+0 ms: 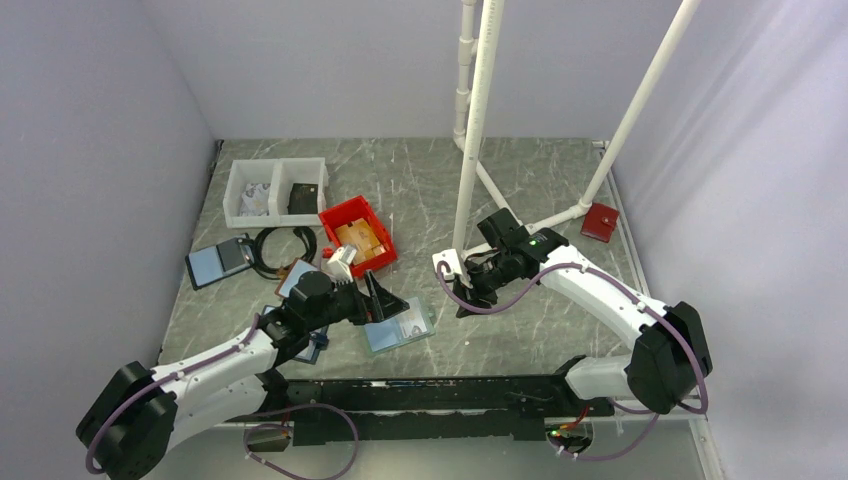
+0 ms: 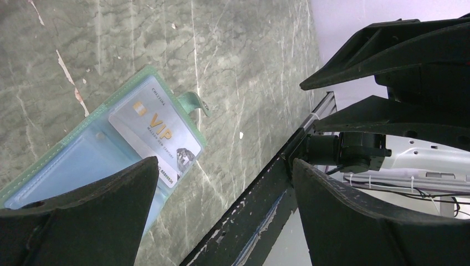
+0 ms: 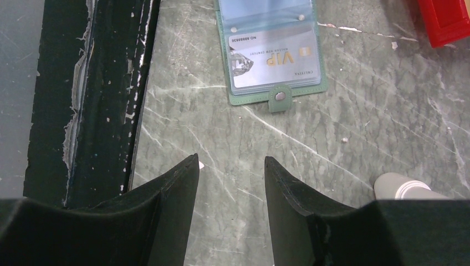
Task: Take the credit cards out of the card holder
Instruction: Remove the credit card from the card holder.
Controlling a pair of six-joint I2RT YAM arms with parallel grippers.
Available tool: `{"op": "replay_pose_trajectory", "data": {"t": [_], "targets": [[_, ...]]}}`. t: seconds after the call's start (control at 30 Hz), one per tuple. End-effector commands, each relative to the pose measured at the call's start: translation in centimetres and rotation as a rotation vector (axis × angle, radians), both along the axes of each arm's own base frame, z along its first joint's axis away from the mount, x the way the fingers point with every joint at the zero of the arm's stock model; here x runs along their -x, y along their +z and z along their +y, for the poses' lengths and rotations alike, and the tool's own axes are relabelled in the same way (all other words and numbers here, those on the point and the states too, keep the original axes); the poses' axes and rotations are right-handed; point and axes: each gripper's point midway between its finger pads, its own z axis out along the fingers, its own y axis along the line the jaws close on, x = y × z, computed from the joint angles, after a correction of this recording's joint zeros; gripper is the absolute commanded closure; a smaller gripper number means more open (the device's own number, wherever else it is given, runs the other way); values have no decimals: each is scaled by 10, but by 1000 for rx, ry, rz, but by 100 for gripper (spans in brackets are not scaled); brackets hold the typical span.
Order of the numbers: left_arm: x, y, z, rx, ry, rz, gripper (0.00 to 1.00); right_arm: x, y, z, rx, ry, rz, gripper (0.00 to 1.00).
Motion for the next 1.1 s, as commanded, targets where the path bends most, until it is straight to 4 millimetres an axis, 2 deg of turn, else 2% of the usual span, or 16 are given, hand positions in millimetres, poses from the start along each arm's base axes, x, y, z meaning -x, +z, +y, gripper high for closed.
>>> {"op": "replay_pose_trajectory", "data": {"t": [0.0,0.77,1.07], "targets": [[-3,8,-4,32,-1,-31,5,-4,0,4,-10,2,-17,50],[-3,4,-11,53,-7,-12,6,-10,-6,6,11,-36,-2,51],[-6,-1,-14,57,17,4,9,-23,-16,17,33,-143,-7,56]]}}
